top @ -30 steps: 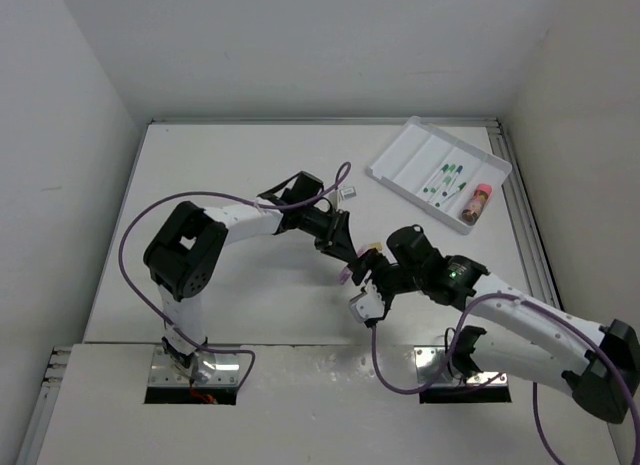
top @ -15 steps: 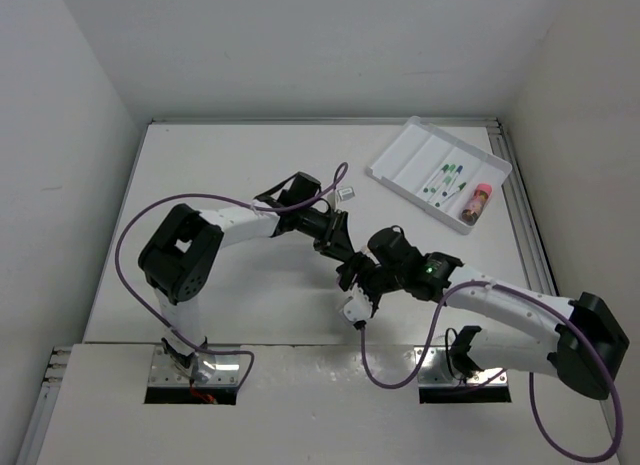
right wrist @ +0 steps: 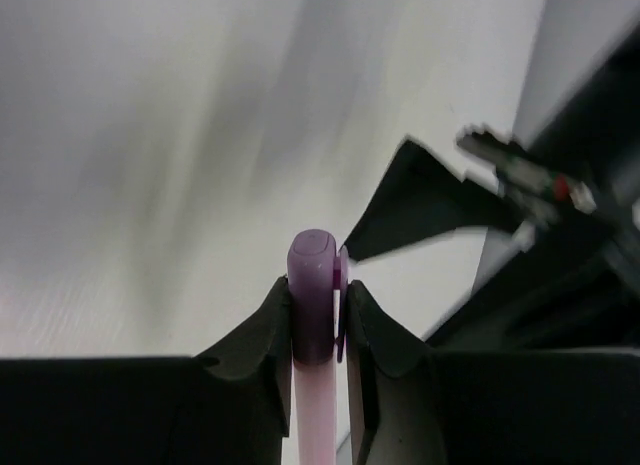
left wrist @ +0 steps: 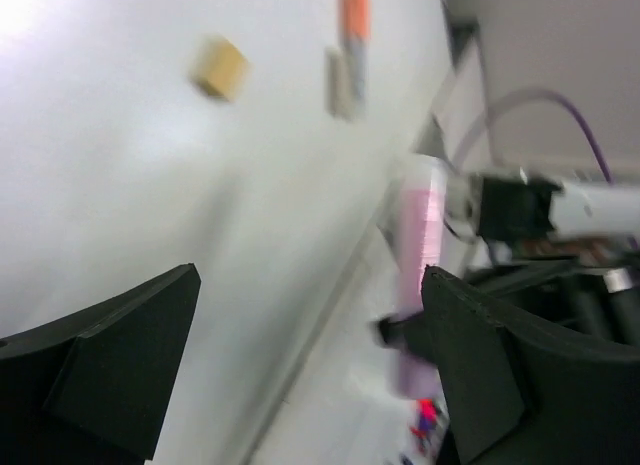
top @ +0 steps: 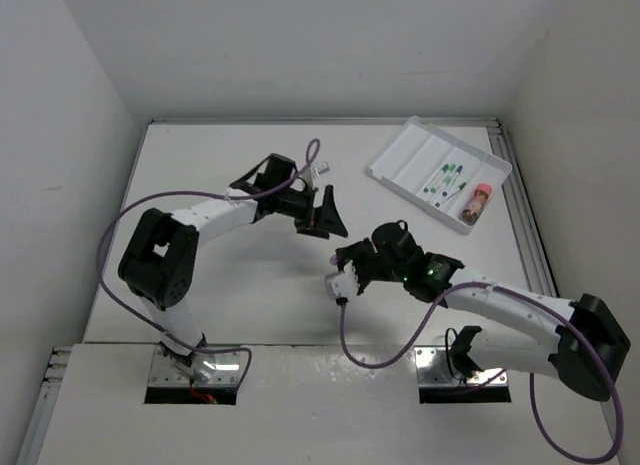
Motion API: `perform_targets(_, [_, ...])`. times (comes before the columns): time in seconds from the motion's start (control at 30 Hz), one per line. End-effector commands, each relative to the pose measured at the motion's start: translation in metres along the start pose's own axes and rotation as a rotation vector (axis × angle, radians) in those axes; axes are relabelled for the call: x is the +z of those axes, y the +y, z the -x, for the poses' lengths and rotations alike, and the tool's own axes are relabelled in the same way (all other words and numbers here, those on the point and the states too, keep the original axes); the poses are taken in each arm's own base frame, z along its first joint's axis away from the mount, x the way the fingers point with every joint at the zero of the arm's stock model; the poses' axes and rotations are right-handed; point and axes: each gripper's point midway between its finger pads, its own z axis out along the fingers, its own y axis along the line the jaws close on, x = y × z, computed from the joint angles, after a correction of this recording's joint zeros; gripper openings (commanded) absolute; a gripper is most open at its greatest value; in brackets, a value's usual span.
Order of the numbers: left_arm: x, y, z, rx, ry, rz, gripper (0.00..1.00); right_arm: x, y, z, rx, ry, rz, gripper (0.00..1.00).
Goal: Sort the stationery into containers
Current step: Pass the stationery from the left arm to the right, then place the stationery into the container
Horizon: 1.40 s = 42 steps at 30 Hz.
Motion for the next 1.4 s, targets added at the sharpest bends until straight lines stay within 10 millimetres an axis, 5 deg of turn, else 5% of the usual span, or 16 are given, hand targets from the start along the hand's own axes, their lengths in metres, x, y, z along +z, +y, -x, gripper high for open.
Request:
perform_targets(0.0, [-0.079, 0.017, 0.077, 0.134, -0.280, 0.229, 1.00, -0.035, -0.100, -0.012, 0.401, 0.051, -0.367, 0.00])
perform_targets(0.07, [-0.125, 0.035, 0.100, 0.124, -0.408, 0.321, 1.00, -0.064, -0.146, -0.051, 0.619, 0.130, -0.546, 0.00])
perform_targets(0.13, [-0.151, 0.053, 0.106, 0.104, -0.474, 0.383, 1.00, -0.073, -0.170, -0.092, 0.924, 0.200, -0.657, 0.00])
perform_targets(0.17, [-0.158, 0.055, 0.107, 0.098, -0.490, 0.403, 1.00, -0.090, -0.172, -0.129, 1.061, 0.276, -0.728, 0.00])
perform_targets(0.3, [-0.175, 0.063, 0.112, 0.116, -0.526, 0.532, 1.00, -0.104, -0.180, -0.205, 1.576, 0.339, -0.916, 0.00])
perform_targets(0.37, [-0.183, 0.060, 0.114, 0.137, -0.562, 0.570, 1.00, -0.111, -0.180, -0.246, 1.677, 0.399, -1.002, 0.00])
perform_targets(0.43, [-0.190, 0.062, 0.116, 0.144, -0.597, 0.602, 1.00, -0.114, -0.192, -0.266, 1.738, 0.380, -1.057, 0.00])
perform_targets(0.57, [-0.188, 0.065, 0.110, 0.123, -0.609, 0.587, 1.00, -0.107, -0.175, -0.330, 1.978, 0.423, -1.139, 0.00])
perform_targets(0.73, [-0.178, 0.072, 0.101, 0.082, -0.580, 0.532, 1.00, -0.107, -0.177, -0.368, 2.009, 0.435, -1.237, 0.00])
perform_targets(0.8, [-0.174, 0.074, 0.097, 0.073, -0.569, 0.510, 1.00, -0.097, -0.160, -0.388, 2.038, 0.495, -1.255, 0.00])
perform_targets(1.03, [-0.169, 0.080, 0.099, 0.044, -0.563, 0.499, 1.00, -0.083, -0.135, -0.415, 2.060, 0.557, -1.258, 0.08])
perform_targets(1.27, [-0.171, 0.077, 0.104, 0.047, -0.560, 0.503, 1.00, -0.079, -0.113, -0.425, 2.089, 0.621, -1.257, 0.54])
perform_targets(1.37, [-0.175, 0.074, 0.105, 0.069, -0.570, 0.514, 1.00, -0.092, -0.123, -0.416, 2.081, 0.574, -1.223, 0.63])
